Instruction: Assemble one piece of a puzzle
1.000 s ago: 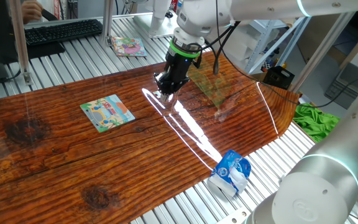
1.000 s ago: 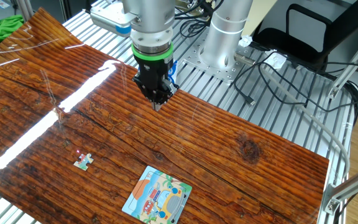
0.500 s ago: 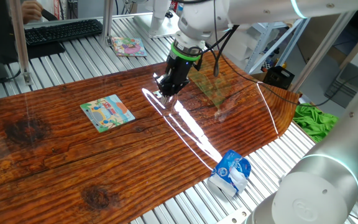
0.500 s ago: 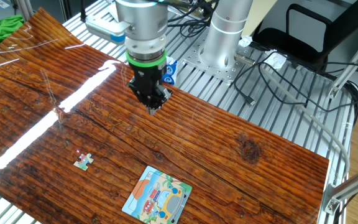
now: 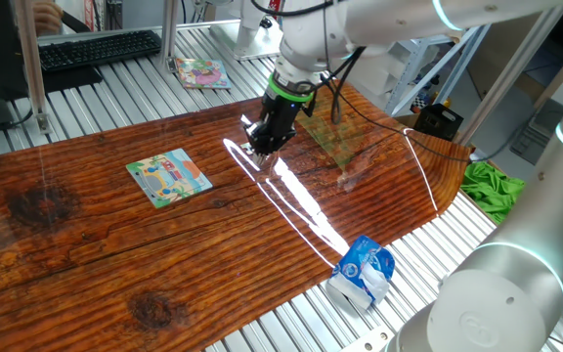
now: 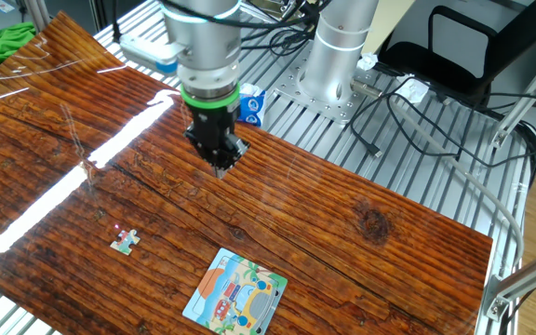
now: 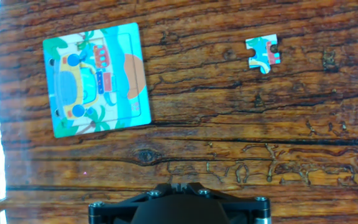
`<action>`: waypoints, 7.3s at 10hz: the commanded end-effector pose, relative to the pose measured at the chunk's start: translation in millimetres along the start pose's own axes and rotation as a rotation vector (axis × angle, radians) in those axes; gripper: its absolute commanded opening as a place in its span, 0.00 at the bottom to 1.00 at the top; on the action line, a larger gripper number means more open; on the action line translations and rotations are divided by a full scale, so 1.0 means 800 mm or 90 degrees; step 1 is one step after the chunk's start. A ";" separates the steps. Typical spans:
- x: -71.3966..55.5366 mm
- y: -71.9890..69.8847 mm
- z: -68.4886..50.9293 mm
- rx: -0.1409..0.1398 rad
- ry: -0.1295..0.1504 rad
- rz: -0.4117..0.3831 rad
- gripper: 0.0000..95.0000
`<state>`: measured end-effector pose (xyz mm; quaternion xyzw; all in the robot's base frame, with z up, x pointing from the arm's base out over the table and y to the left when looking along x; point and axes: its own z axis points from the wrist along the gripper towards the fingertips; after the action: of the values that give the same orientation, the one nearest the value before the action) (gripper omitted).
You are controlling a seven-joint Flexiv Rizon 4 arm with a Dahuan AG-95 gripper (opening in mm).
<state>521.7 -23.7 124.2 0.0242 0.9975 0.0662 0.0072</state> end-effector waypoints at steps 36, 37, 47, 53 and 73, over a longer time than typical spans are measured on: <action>-0.115 -0.086 0.038 0.037 -0.019 -0.099 0.00; -0.115 -0.086 0.038 0.041 -0.027 -0.102 0.00; -0.115 -0.086 0.038 0.053 -0.009 -0.036 0.00; -0.115 -0.086 0.038 0.044 0.019 -0.003 0.00; -0.151 -0.121 0.085 0.093 0.031 -0.015 0.00</action>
<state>644.2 -117.4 40.8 0.0108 0.9997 -0.0027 -0.0210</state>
